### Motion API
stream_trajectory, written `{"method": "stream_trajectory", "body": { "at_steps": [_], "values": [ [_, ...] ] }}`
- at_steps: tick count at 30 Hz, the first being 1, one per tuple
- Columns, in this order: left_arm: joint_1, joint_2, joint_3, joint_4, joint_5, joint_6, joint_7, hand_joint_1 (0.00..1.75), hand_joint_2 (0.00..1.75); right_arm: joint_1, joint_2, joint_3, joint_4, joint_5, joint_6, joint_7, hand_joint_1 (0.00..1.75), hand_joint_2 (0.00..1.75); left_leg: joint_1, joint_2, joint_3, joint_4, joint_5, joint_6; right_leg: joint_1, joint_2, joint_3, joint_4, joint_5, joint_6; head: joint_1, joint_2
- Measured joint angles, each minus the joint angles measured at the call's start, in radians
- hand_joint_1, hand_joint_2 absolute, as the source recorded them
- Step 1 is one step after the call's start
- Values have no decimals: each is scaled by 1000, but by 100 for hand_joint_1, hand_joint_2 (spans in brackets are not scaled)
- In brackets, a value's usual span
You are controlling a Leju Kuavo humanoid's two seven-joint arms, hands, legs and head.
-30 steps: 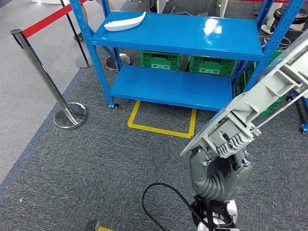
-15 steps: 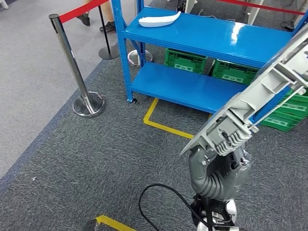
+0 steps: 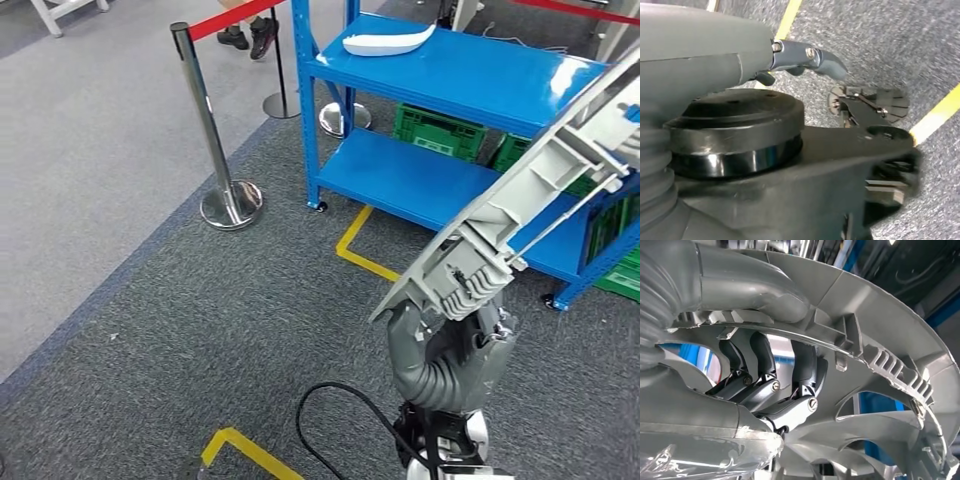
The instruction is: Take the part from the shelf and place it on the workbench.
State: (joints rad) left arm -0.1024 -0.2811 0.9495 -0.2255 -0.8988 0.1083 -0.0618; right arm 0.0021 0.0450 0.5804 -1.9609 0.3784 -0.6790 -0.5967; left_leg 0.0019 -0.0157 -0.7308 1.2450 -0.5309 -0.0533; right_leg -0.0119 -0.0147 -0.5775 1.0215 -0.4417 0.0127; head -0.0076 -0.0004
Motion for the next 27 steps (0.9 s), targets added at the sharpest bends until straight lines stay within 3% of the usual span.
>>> {"method": "stream_trajectory", "body": {
  "at_steps": [1, 2, 3, 5, 7, 9, 10, 12, 14, 15, 16, 17, 18, 20, 22, 24, 25, 27],
  "values": [
    [1, 0, 0, 0, -1, 1, 0, 0, 175, 0, 0, 0, 0, 0, 0, 0, 175, 175, 1, 2, -10, 23, -1, -2, 0, -15, -1, 0, 0, 0, 0, 0],
    [2, 0, -1, 0, -4, 3, 1, 0, 175, 0, 0, 0, 0, -1, 0, 0, 175, 175, 1, 5, -1, 9, 16, -2, 0, -29, -1, 0, -1, 0, 0, 0],
    [3, 0, -2, 0, -8, 5, 2, 0, 175, 0, 0, 0, 0, -1, 0, 0, 175, 175, 2, 13, 27, -40, 44, -2, 0, -43, 0, 0, -1, 2, 0, 0],
    [1, 0, -8, 0, -21, 13, 6, 0, 175, -1, 0, 0, 0, -1, 0, 1, 175, 175, 0, 60, 102, -169, 95, 1, 5, -66, 1, 3, -5, 9, -1, 0],
    [0, -1, -17, 0, -31, 19, 14, 0, 175, -1, 0, 0, 0, -2, 0, 1, 175, 175, -3, 89, 138, -238, 109, 14, 12, -84, 1, 5, -7, 20, -1, 0],
    [2, -1, -20, 0, -35, 23, 23, 0, 175, -1, 0, 1, 0, -2, 0, 2, 175, 175, -5, 70, 135, -246, 110, 33, 12, -102, 5, 3, -8, 32, 0, 0],
    [4, -1, -20, 0, -35, 24, 26, 0, 175, -2, 0, 1, 0, -2, 0, 3, 175, 175, -5, 59, 135, -248, 112, 40, 9, -95, 5, 6, -13, 37, 1, 0],
    [4, -1, -21, 0, -35, 27, 34, 0, 175, -2, 0, 1, 0, -2, 0, 4, 175, 175, -1, 35, 136, -251, 117, 53, 4, -47, -18, 62, -51, 46, 5, 0],
    [3, -2, -21, 0, -35, 29, 41, 0, 175, 0, 0, 2, 0, -2, 0, 4, 175, 175, -1, 10, 135, -251, 119, 60, 3, 0, -77, 190, -114, 49, 10, 0],
    [3, -2, -21, 0, -36, 32, 45, 0, 175, 2, 0, 2, 0, -3, 0, 5, 175, 175, -1, -4, 134, -251, 119, 62, 3, 8, -107, 251, -136, 49, 12, 0],
    [3, -2, -21, 0, -37, 36, 49, 0, 175, 3, 0, 2, 0, -4, 0, 5, 175, 175, -2, -18, 134, -251, 119, 62, 3, 11, -125, 284, -141, 49, 12, 0],
    [4, -2, -21, 0, -38, 41, 52, 0, 175, 5, 0, 2, 0, -4, 0, 6, 175, 175, -2, -33, 135, -251, 119, 62, 3, 13, -125, 279, -125, 48, 12, 0],
    [5, -2, -20, 0, -39, 45, 54, 0, 175, 7, 0, 2, 0, -5, 0, 6, 175, 175, -1, -49, 136, -251, 120, 61, 2, 16, -107, 236, -94, 47, 12, 0],
    [4, -2, -20, 0, -40, 51, 55, 0, 175, 10, 0, 2, 0, -5, 0, 6, 175, 175, -1, -78, 137, -249, 120, 56, -4, 52, -43, 101, -30, 45, 13, 0],
    [2, -2, -20, 0, -40, 54, 55, 0, 175, 13, 0, 2, 0, -6, 0, 5, 175, 175, 0, -100, 131, -246, 123, 45, -8, 87, -4, 21, -11, 43, 14, 0],
    [4, -2, -20, 0, -40, 54, 56, 0, 175, 16, 0, 1, 0, -6, 0, 5, 175, 175, 4, -119, 122, -248, 129, 31, -5, 83, 0, 11, -12, 33, 14, 0],
    [6, -2, -20, 0, -40, 54, 56, 0, 175, 16, 0, 1, 0, -6, 0, 5, 175, 175, 6, -116, 119, -248, 129, 26, -4, 73, 0, 9, -9, 26, 14, 0],
    [6, -2, -20, 0, -40, 55, 56, 0, 175, 16, 0, 1, -1, -6, 0, 4, 175, 175, 3, -70, 99, -210, 103, 17, -4, 49, 4, 2, -4, 12, 8, 0]
  ]
}}
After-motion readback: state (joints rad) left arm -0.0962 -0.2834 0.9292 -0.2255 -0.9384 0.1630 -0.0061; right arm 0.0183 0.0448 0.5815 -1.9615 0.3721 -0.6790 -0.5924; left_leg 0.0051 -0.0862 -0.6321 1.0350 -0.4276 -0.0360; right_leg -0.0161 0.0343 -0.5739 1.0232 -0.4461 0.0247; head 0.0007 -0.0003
